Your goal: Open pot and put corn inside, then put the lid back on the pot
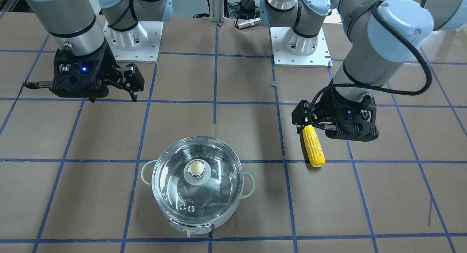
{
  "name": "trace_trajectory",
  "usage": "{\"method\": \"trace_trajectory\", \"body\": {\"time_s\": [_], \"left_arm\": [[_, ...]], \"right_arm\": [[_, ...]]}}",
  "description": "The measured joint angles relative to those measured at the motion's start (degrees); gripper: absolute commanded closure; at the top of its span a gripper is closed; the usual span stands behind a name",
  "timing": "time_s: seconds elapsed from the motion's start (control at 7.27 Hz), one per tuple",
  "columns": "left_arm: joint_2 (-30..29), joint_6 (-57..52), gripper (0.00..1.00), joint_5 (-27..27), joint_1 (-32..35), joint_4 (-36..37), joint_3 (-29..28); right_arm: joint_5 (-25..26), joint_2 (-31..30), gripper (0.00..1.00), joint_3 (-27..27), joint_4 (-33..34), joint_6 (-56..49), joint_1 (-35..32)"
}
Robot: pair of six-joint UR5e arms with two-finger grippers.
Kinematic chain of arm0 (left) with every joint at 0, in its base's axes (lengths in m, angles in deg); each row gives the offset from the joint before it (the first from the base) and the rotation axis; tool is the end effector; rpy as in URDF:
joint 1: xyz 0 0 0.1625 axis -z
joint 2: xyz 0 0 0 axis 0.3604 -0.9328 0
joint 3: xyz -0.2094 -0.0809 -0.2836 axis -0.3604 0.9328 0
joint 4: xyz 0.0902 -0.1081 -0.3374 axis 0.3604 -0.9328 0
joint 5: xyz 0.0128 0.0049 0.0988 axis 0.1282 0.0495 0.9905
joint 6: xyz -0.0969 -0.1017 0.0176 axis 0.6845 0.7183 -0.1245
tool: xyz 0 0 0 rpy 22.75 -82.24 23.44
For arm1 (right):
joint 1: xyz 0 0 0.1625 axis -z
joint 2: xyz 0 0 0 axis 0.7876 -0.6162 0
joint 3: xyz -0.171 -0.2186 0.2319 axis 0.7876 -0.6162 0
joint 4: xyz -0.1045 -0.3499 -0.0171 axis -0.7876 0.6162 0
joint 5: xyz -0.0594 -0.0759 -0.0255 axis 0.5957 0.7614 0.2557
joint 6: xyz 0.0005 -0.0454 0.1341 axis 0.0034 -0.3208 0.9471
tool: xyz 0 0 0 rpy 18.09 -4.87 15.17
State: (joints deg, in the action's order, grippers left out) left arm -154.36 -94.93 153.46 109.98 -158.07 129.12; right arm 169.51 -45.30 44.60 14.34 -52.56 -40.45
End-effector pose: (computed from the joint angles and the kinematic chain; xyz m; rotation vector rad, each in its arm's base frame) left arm -0.1267 -0.5220 0.3400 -0.1126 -3.1140 0.0172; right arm 0.1504 -0.4649 0.3688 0.0679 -3.1223 0.0068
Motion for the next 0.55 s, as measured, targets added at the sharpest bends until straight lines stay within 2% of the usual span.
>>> {"method": "trace_trajectory", "body": {"time_s": [0.55], "left_arm": [[-0.5, -0.1, 0.00, -0.1, 0.0, 0.2, -0.2]], "right_arm": [[-0.3, 0.0, 0.00, 0.0, 0.1, 0.1, 0.0]]}}
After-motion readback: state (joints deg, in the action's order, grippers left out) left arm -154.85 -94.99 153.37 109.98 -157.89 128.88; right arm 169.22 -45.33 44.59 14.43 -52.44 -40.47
